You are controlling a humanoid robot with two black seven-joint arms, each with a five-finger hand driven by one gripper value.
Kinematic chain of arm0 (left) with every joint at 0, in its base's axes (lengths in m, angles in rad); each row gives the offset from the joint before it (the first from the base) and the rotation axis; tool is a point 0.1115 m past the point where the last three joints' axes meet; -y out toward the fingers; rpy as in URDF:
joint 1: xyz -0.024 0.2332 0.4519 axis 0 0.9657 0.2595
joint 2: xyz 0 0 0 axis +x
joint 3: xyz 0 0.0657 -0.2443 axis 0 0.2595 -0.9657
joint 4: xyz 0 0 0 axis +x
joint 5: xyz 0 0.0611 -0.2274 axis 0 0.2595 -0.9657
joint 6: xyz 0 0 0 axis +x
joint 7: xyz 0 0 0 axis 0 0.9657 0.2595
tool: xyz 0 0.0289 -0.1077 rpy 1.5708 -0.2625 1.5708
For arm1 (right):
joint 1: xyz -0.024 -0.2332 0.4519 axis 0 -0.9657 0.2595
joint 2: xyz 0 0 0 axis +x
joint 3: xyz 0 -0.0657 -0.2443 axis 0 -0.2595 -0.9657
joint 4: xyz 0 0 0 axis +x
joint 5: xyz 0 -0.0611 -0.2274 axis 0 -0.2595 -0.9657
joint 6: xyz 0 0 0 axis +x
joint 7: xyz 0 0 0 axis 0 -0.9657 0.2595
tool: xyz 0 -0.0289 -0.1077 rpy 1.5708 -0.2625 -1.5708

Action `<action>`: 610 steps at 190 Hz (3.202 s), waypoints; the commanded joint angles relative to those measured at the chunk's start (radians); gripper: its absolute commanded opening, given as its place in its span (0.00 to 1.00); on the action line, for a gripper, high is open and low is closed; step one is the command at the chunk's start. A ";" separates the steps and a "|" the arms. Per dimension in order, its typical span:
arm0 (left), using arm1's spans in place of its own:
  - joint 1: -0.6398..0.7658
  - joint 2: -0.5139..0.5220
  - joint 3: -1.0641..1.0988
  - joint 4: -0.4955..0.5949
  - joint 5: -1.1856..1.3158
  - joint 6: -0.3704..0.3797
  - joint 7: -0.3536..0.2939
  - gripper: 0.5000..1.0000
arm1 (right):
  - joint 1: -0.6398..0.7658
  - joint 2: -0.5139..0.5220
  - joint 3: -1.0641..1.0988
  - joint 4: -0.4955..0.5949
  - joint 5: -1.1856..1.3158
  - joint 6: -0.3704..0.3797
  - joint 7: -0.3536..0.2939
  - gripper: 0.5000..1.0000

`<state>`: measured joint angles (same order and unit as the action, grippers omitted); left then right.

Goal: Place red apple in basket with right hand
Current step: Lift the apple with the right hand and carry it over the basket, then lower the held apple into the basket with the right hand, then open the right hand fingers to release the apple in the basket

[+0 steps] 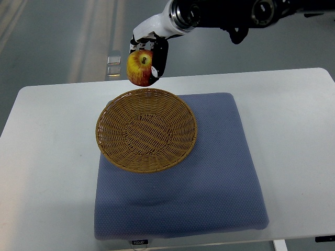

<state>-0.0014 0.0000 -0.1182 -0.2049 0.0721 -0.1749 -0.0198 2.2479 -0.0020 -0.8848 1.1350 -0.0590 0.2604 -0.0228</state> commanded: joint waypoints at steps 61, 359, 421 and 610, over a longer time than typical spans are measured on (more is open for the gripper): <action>0.000 0.000 -0.001 -0.002 0.000 0.002 0.000 1.00 | -0.205 0.002 0.038 -0.031 -0.085 -0.086 0.063 0.29; 0.000 0.000 0.000 0.002 0.000 0.003 0.034 1.00 | -0.674 0.002 0.147 -0.135 -0.225 -0.305 0.274 0.36; 0.000 0.000 0.000 0.006 0.000 0.003 0.034 1.00 | -0.725 0.002 0.152 -0.164 -0.225 -0.305 0.287 0.51; 0.000 0.000 0.000 0.006 0.000 0.003 0.034 1.00 | -0.582 0.002 0.377 -0.230 -0.061 -0.118 0.279 0.85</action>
<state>-0.0016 0.0000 -0.1181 -0.1989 0.0721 -0.1717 0.0139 1.6660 0.0000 -0.5853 0.9380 -0.1992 0.1120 0.2617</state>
